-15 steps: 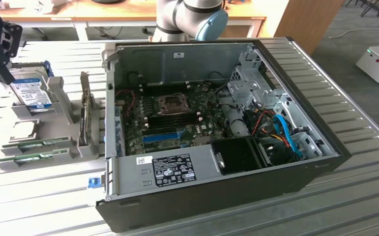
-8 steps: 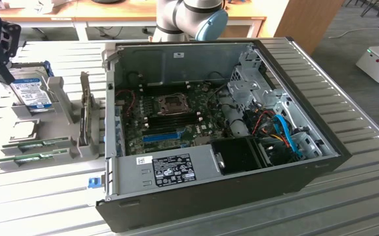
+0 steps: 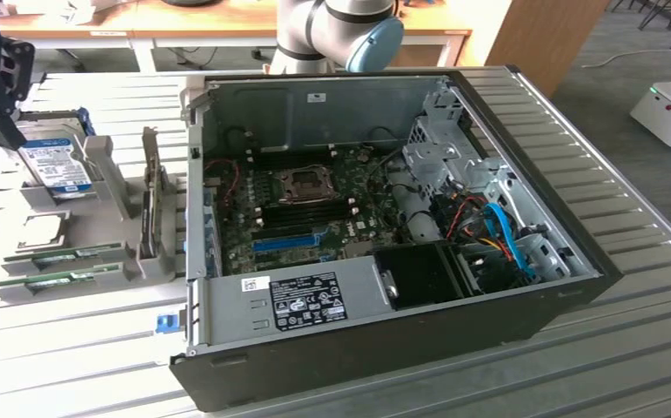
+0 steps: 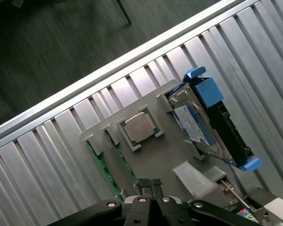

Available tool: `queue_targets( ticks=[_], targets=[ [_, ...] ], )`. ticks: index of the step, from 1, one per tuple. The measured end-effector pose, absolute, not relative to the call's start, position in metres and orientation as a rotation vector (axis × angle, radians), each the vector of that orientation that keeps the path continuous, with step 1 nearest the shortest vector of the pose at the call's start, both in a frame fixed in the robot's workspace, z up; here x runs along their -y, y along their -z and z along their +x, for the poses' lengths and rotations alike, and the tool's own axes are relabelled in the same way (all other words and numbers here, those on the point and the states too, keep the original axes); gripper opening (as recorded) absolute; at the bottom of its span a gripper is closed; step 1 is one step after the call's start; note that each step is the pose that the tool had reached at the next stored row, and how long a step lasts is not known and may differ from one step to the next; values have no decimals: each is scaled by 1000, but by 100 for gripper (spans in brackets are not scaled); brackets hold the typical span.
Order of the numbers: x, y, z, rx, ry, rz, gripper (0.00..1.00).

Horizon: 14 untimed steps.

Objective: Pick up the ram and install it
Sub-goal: 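Pick up the ram and move it above insertion slot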

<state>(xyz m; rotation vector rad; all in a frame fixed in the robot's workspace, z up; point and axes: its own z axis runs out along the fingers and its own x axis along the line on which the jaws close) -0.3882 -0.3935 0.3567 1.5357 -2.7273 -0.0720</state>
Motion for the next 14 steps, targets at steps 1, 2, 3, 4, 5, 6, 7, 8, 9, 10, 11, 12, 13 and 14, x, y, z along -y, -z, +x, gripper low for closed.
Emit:
queue_targets(
  ticks=[1,2,3,4,5,6,7,8,9,10,11,12,13,14],
  targets=[
    [394,-357,-388,2722,72,1545,11],
    [394,-357,-388,2716,72,1555,11],
    [394,-357,-388,2710,72,1565,11],
    [394,-357,-388,2704,72,1576,11],
    [394,-357,-388,2697,72,1587,11],
    [394,-356,-388,2690,72,1599,11],
    [394,-356,-388,2681,72,1612,11],
    [394,-356,-388,2673,71,1626,11],
    [394,-356,-388,2663,71,1641,11],
    [394,-356,-388,2654,71,1655,11],
    [394,-356,-388,2645,71,1669,11],
    [394,-356,-388,2636,71,1683,11],
    [394,-356,-388,2627,71,1696,11],
    [394,-356,-388,2618,71,1710,11]
  ],
)
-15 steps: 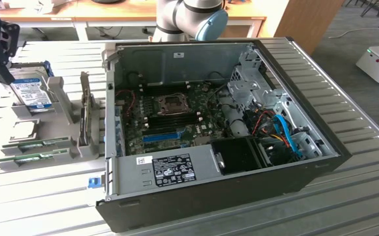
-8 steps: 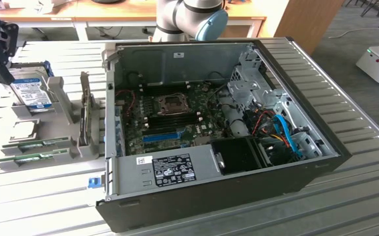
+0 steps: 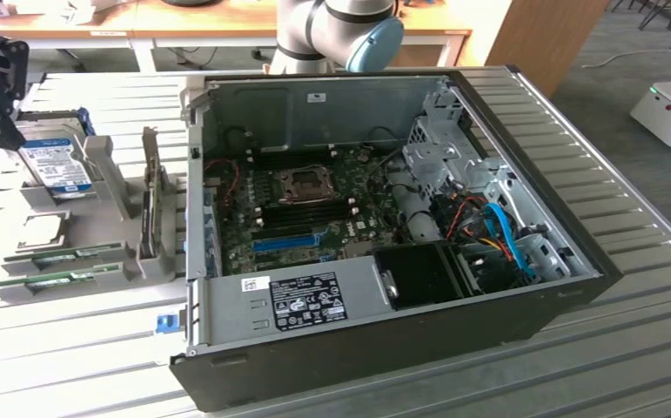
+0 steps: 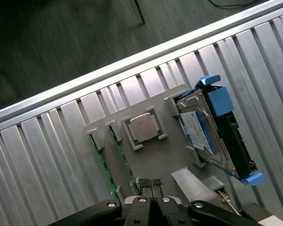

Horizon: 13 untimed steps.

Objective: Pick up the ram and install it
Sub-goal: 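Pick up the ram and move it above insertion slot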

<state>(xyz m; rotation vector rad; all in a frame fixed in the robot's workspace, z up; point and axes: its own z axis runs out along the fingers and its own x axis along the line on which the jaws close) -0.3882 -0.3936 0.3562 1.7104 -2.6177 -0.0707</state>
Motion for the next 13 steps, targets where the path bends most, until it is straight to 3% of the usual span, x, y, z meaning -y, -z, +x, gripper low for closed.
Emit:
queue_targets(
  ticks=[13],
  targets=[
    [394,-355,-388,2494,69,1882,11]
  ],
)
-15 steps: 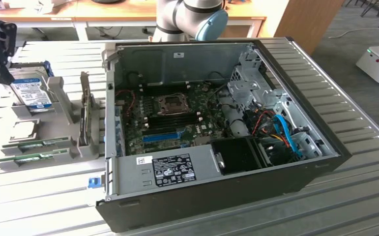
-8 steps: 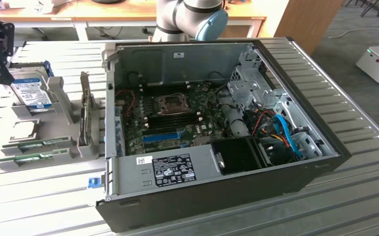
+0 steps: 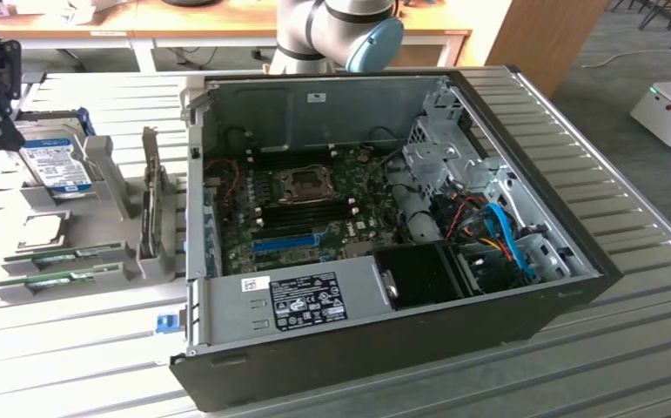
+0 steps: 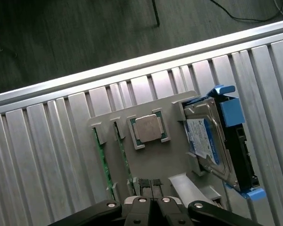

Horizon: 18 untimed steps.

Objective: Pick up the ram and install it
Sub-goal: 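Pick up the ram and move it above insertion slot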

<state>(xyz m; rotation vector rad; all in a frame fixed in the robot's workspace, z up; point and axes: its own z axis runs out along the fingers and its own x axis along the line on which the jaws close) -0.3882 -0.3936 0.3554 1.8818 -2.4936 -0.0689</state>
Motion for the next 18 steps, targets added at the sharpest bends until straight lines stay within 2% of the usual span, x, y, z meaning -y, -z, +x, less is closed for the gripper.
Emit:
queue_targets(
  ticks=[18],
  targets=[
    [394,-355,-388,2286,66,2123,11]
  ],
)
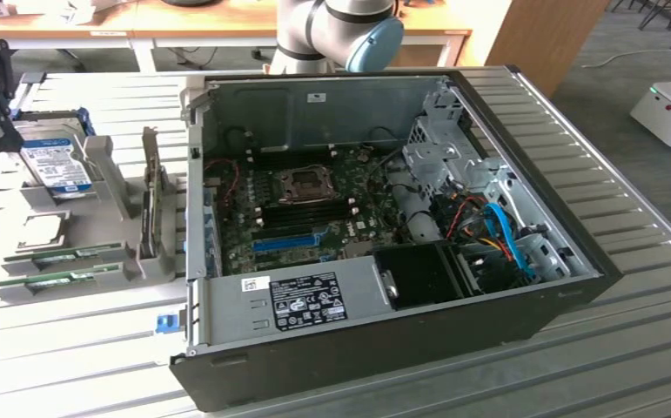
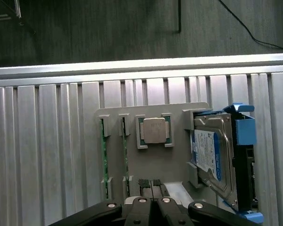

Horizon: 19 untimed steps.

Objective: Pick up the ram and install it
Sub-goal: 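Pick up the ram and move it above insertion slot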

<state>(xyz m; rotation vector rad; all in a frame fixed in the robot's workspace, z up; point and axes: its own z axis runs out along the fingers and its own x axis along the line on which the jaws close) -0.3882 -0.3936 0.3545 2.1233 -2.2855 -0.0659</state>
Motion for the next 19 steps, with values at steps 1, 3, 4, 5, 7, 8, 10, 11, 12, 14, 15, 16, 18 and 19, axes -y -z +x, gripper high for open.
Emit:
queue_targets(
  ticks=[1,3,4,5,7,8,10,11,12,14,15,16,18,19],
  targets=[
    [394,-355,-388,2276,66,2134,11],
    [394,-354,-388,2273,66,2136,11],
    [394,-354,-388,2273,66,2136,11],
    [394,-354,-388,2273,66,2136,11],
    [394,-354,-388,2275,60,2140,11],
    [394,-354,-388,2275,57,2143,11],
    [394,-354,-388,2275,56,2144,11],
    [394,-354,-388,2275,56,2144,11],
    [394,-354,-388,2275,56,2144,11],
    [394,-354,-388,2273,56,2146,11],
    [394,-354,-388,2268,56,2152,11],
    [394,-354,-388,2261,55,2159,11],
    [394,-354,-388,2246,55,2174,11],
    [394,-354,-388,2239,55,2182,11]
  ],
)
